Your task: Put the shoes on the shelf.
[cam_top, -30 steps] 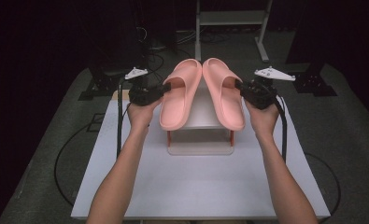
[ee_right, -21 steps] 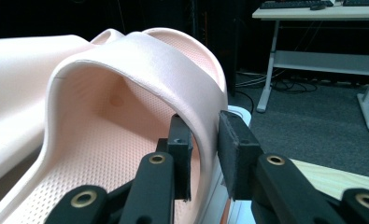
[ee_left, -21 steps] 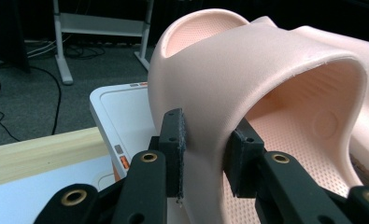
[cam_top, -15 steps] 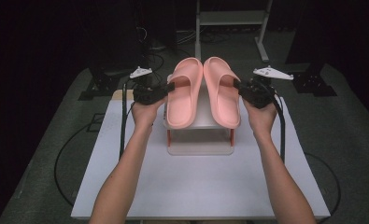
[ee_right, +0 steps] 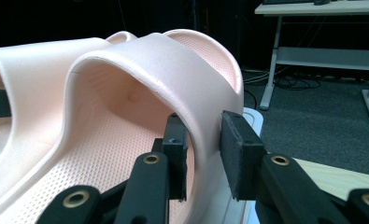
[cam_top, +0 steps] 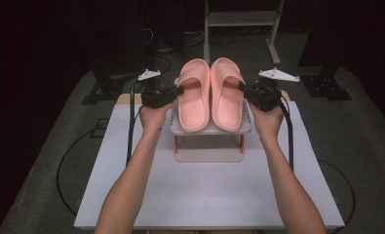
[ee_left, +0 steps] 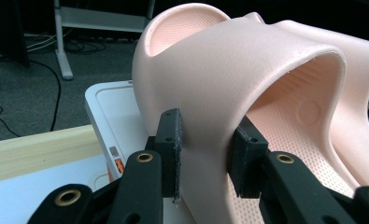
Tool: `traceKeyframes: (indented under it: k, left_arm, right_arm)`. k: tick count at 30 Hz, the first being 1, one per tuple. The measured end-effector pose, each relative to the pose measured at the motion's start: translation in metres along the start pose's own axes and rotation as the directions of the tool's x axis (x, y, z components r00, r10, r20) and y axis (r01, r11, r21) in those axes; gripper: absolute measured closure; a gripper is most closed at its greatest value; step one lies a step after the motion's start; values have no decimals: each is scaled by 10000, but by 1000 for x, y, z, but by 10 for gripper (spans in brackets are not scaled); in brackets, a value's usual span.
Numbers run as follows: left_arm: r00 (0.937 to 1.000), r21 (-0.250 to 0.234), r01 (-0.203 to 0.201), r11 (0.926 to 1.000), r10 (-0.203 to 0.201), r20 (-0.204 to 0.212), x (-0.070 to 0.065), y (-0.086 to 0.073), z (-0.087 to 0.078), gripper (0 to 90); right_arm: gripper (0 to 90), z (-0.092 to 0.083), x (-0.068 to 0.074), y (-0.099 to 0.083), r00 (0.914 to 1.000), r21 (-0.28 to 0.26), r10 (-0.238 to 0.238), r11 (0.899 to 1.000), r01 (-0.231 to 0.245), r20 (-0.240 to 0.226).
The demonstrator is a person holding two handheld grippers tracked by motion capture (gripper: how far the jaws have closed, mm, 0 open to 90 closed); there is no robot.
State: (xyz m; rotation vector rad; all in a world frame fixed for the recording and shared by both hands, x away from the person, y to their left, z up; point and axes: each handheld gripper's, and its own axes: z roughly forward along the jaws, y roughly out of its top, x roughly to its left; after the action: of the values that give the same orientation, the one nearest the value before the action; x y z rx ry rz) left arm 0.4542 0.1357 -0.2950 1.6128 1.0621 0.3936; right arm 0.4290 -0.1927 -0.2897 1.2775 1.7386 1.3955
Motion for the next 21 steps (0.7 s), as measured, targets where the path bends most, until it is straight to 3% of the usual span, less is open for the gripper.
traceKeyframes:
  k: [21]
  left_arm:
    - [10000,380,41,9993,-39,-52,5,-3,10,660]
  right_arm:
    - [683,15,2,-3,10000,303,33,9995,-32,-26]
